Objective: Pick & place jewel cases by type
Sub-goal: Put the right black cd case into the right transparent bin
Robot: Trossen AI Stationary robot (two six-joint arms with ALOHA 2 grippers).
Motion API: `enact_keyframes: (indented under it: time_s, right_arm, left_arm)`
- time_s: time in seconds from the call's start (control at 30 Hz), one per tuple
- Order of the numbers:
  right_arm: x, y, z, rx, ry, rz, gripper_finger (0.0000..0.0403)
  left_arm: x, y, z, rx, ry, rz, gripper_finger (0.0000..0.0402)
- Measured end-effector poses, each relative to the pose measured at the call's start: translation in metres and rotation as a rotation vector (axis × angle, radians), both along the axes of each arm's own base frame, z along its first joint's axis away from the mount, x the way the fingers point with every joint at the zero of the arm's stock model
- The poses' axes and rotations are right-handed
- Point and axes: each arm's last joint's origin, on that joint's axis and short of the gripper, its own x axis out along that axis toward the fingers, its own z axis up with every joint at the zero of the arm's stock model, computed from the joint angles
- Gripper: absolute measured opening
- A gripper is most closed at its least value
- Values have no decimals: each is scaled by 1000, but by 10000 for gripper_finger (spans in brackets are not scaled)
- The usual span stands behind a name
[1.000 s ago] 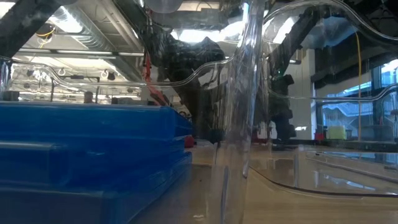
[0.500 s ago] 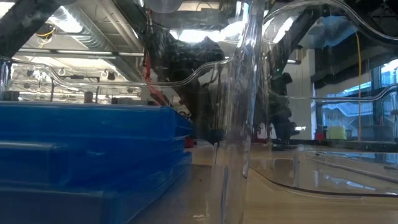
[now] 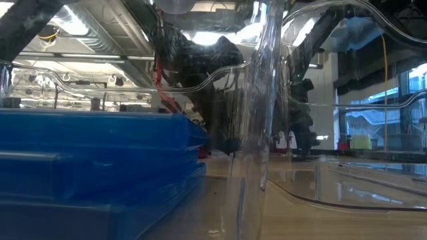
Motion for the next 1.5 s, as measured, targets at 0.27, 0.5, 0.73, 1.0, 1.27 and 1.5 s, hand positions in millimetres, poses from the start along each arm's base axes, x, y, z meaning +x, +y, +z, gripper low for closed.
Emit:
enact_keyframes:
  time_s: [0.27, 0.5, 0.73, 1.0, 1.27, 1.5]
  right_arm:
    - [0, 0, 1, -8, -26, 34, 133]
    - [0, 0, 14, -62, -58, 42, 134]
    - [-1, 0, 18, -63, -69, 42, 134]
    - [-2, 2, 19, -34, -58, 40, 133]
    - [-3, 3, 20, -19, -72, 60, 133]
    - [0, 6, 21, -8, -107, 85, 133]
  left_arm:
    - [1, -6, 0, 57, 20, -45, 191]
    - [1, -6, 0, 48, 10, -19, 191]
    - [1, -6, 0, 42, 14, -1, 189]
    - [0, -6, 0, 50, 17, 7, 189]
    - [-1, -8, -1, 40, 24, 38, 190]
    - [-3, -8, -2, 10, 36, 66, 191]
